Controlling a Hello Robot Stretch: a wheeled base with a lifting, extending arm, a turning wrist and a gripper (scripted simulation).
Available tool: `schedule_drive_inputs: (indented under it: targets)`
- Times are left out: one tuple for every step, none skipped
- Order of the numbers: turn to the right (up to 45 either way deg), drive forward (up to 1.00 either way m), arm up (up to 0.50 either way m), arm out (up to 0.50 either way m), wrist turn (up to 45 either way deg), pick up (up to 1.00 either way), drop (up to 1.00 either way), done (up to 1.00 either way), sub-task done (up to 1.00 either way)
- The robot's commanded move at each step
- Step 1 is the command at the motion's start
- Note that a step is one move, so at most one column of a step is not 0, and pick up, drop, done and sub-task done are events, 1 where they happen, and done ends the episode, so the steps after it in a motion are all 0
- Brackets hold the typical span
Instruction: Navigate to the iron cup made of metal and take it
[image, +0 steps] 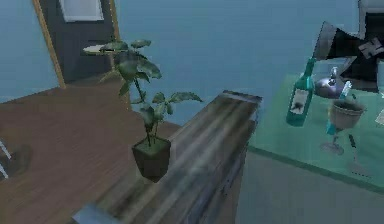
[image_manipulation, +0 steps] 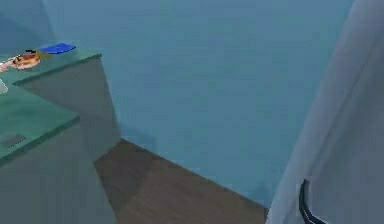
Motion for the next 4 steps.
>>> schedule_drive_inputs:
  targets:
    - [30.0,0.0,0.0,0.0,0.0,0.0,0.0,0.0,0.0]
    - [0.0,0.5,0.0,0.0,0.0,0.0,0.0,0.0,0.0]
    - [-45.0,0.0,0.0,0.0,0.0,0.0,0.0,0.0,0.0]
    - [-21.0,0.0,0.0,0.0,0.0,0.0,0.0,0.0,0.0]
